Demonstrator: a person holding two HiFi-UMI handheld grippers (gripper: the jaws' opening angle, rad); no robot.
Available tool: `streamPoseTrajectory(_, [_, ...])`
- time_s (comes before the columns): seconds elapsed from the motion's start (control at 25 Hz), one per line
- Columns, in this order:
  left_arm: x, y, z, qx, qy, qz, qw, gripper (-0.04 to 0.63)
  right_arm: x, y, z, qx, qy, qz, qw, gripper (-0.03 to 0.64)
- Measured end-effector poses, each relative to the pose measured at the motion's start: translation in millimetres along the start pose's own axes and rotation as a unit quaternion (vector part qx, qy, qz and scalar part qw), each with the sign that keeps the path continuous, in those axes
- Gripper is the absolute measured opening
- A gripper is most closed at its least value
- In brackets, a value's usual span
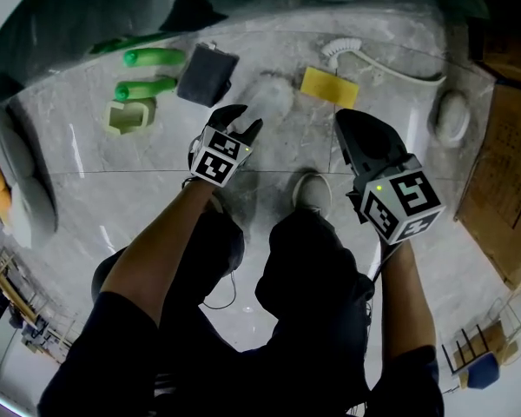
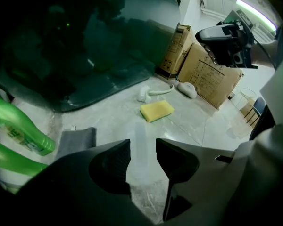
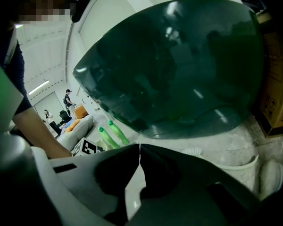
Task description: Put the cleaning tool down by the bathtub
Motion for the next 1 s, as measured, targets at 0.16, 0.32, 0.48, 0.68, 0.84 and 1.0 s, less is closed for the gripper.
streamPoseTrajectory(0.16, [57.8,24.3,-7.0,-0.002,0.0,-0.012,0.9999,0.186,35.7,32.7,23.4,0.004,-0.003,0.001,1.0,0.012])
streamPoseTrajectory(0.32, [126.6,55.3,-19.4,0.002,0.002,-0.038,0.9993,0.186,78.7,68.4,48.3,0.006,-0.003,0.003,1.0,0.014])
streamPoseTrajectory(0.48, [196.5,79.7,-38.8,-0.001,0.003,-0.054,0.9985,0.186,122.0,98.3,77.2,0.008,0.004,0.013,1.0,0.015])
streamPoseTrajectory(0.68, [282.6,117.0,-49.9,-0.005,0.011,-0.077,0.9969,0.186,169.4,146.5,109.5,0.007,0.01,0.008,1.0,0.017])
streamPoseTrajectory(0.84, [351.7,141.8,-57.0,0.007,0.021,-0.107,0.994,0.186,203.4,186.7,137.8,0.013,0.018,-0.004,1.0,0.017])
streamPoseTrajectory(1.0, [413.4,164.9,-66.9,0.026,0.026,-0.142,0.9891,0.186,233.0,228.6,158.2,0.028,0.022,-0.015,0.999,0.017])
Point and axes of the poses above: the fingertips, and each gripper's own axes: x backward along the fingers, z to its left, y out of its top, the point moved 7 cm from there along x, backward along the fingers, and after that the axes turned 10 degrees about z, right-handed, at the moved point
